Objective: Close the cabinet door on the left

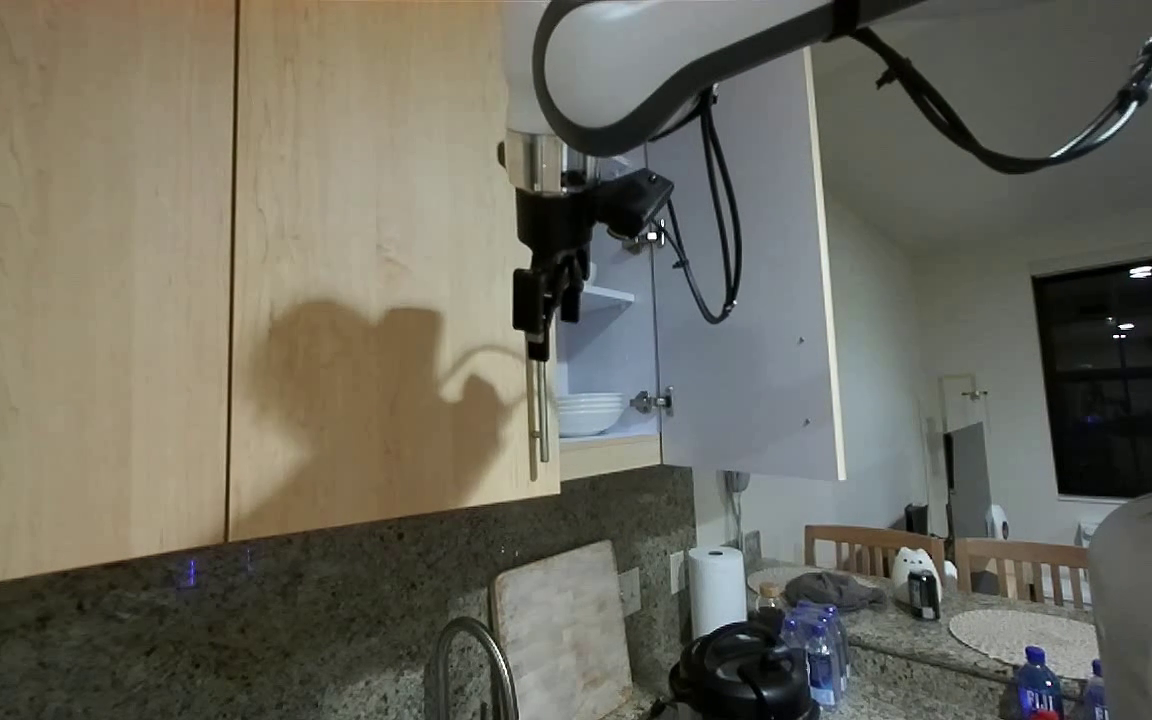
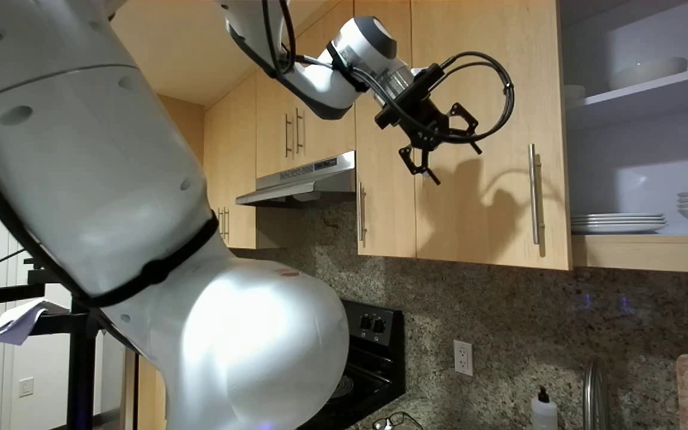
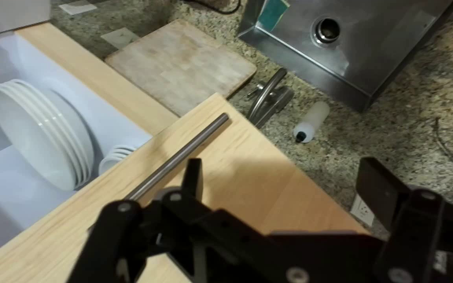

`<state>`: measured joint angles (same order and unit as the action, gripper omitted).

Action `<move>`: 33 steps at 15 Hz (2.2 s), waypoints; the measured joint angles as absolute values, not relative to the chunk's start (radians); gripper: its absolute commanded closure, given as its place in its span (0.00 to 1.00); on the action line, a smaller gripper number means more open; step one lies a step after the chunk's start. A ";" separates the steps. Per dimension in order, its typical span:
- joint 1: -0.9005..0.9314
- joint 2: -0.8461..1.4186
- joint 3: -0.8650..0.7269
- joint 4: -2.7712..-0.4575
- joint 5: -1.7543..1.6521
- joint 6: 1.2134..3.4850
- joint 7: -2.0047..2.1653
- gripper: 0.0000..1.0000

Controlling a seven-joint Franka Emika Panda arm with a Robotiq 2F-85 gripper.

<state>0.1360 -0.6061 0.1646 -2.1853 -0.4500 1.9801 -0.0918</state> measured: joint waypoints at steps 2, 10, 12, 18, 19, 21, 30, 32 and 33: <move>0.152 -0.641 0.165 -2.252 -0.397 1.976 -0.084 0.00; 0.155 -0.794 0.185 -2.433 -0.311 1.833 0.094 0.00; 0.152 -0.828 0.182 -2.465 -0.293 1.825 0.121 0.00; 0.120 -0.964 0.151 -2.550 -0.254 1.810 0.173 0.00; 0.113 -0.991 0.143 -2.564 -0.248 1.808 0.174 0.00; 0.098 -1.039 0.131 -2.589 -0.238 1.805 0.174 0.00; 0.060 -1.177 0.107 -2.675 -0.210 1.803 0.174 0.00; 0.057 -1.190 0.107 -2.688 -0.199 1.803 0.174 0.00; 0.057 -1.194 0.107 -2.692 -0.195 1.803 0.174 0.00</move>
<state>0.0568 -1.1943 0.1069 -2.6920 -0.1955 1.8033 0.1743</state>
